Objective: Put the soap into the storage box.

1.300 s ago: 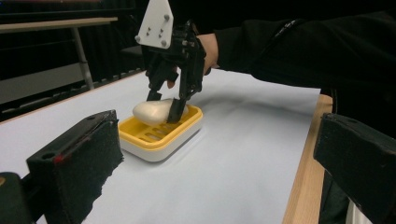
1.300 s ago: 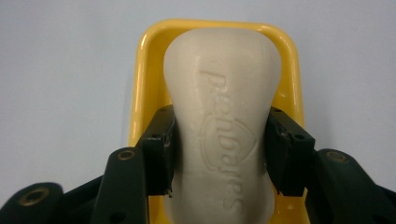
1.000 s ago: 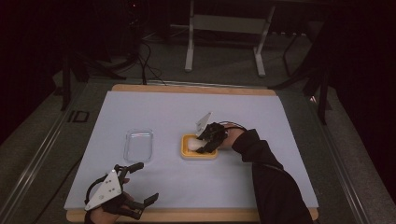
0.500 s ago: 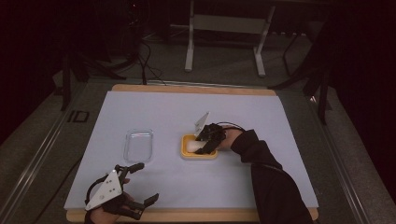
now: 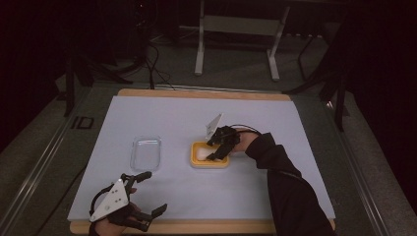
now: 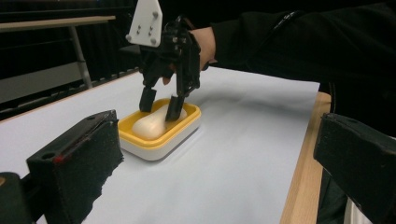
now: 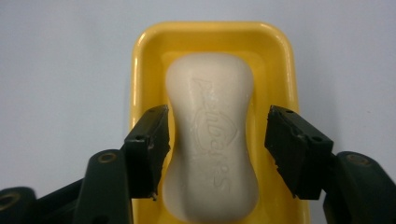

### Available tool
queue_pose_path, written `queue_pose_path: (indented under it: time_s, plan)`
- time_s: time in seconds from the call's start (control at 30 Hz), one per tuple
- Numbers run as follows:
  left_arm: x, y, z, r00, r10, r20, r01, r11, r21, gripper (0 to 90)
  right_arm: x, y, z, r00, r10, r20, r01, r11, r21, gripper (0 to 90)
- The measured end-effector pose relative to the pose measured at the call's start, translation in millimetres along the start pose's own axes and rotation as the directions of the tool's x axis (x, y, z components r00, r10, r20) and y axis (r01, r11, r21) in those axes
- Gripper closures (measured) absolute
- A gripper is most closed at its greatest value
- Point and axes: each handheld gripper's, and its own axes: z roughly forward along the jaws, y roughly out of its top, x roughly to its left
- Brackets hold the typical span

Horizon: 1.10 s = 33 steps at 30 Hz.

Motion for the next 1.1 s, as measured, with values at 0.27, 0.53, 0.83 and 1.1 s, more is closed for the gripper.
queue_pose_path:
  time_s: [0.27, 0.53, 0.83, 1.1]
  plan:
    - [-0.5, -0.1, 0.9, 1.0000, 0.002, 0.001, -0.002, 1.0000, 0.004, 1.1, 1.5, 0.7, -17.2, 0.9986, 0.053, 0.002, -0.053, 0.999, -0.001, 29.5]
    - [-0.5, 0.1, 1.0, 1.0000, 0.002, 0.001, -0.002, 1.0000, 0.005, 1.1, 8.2, -4.6, -30.5, 0.9916, 0.092, 0.090, -0.094, 0.995, 0.020, 15.2]
    - [-0.9, 0.3, 1.0, 1.0000, 0.000, 0.001, 0.000, 1.0000, 0.003, 1.1, 13.2, -19.3, -40.2, 0.9663, 0.214, 0.142, -0.212, 0.977, -0.032, 14.1]
    - [-1.8, 0.4, 1.0, 1.0000, 0.001, 0.004, -0.001, 1.0000, 0.004, 1.1, 22.5, -34.7, -51.7, 0.9220, 0.307, 0.235, -0.287, 0.951, -0.115, 14.1]
